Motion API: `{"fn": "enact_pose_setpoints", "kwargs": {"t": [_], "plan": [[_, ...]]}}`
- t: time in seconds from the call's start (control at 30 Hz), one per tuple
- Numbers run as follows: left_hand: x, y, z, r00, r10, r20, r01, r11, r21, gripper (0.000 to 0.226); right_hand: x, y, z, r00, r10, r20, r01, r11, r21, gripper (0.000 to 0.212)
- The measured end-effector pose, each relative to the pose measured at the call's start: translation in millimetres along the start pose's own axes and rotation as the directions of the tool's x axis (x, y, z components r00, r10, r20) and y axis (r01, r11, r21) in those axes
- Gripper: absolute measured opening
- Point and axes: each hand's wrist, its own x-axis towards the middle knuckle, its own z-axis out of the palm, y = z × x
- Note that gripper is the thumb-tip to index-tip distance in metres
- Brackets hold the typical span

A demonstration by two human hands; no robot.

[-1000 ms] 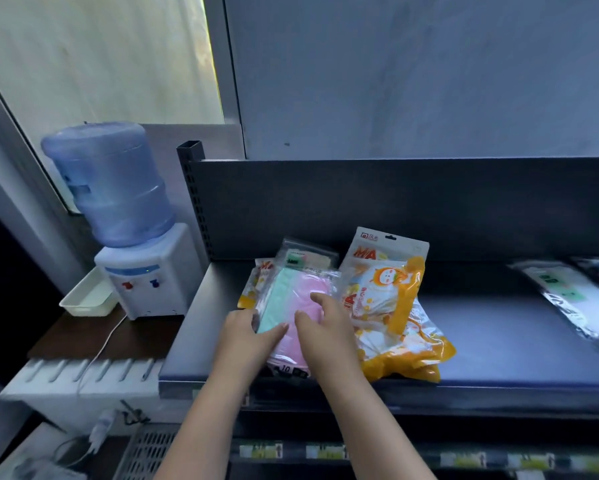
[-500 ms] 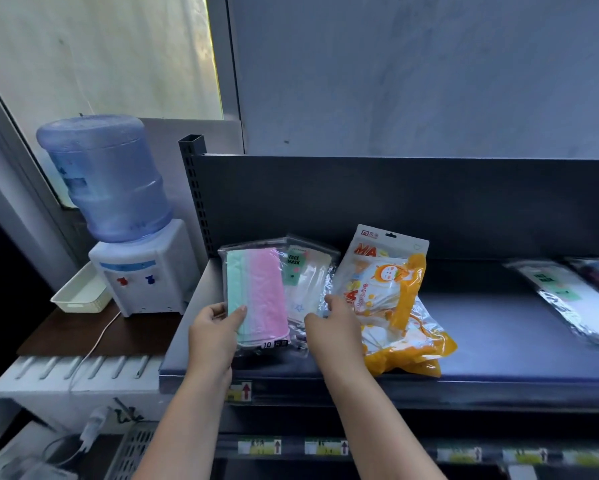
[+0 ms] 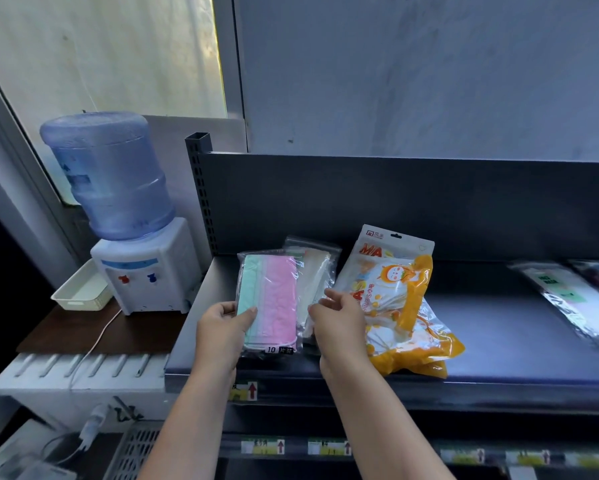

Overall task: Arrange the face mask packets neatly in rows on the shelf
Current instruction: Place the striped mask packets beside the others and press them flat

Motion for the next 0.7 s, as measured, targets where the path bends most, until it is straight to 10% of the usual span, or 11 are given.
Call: {"fn": "enact_pose_setpoints", "kwargs": {"t": [0.13,0.7], "plan": [[-9.3,5.0,-0.3,0.998,0.067,0.01,-0.068,0.996,0.06,0.014,7.2,-0.1,-1.8,0.992,0.114,0.06,-0.121,0.985,0.126,0.036],[-23.4,35.3,3.6,0.994,0.108,-0.034,-0.113,0.978,-0.177,0.019,13.9,-36.2,-64.4,0.989,-0.136,-0.057,0.146,0.964,0.222,0.024]]}}
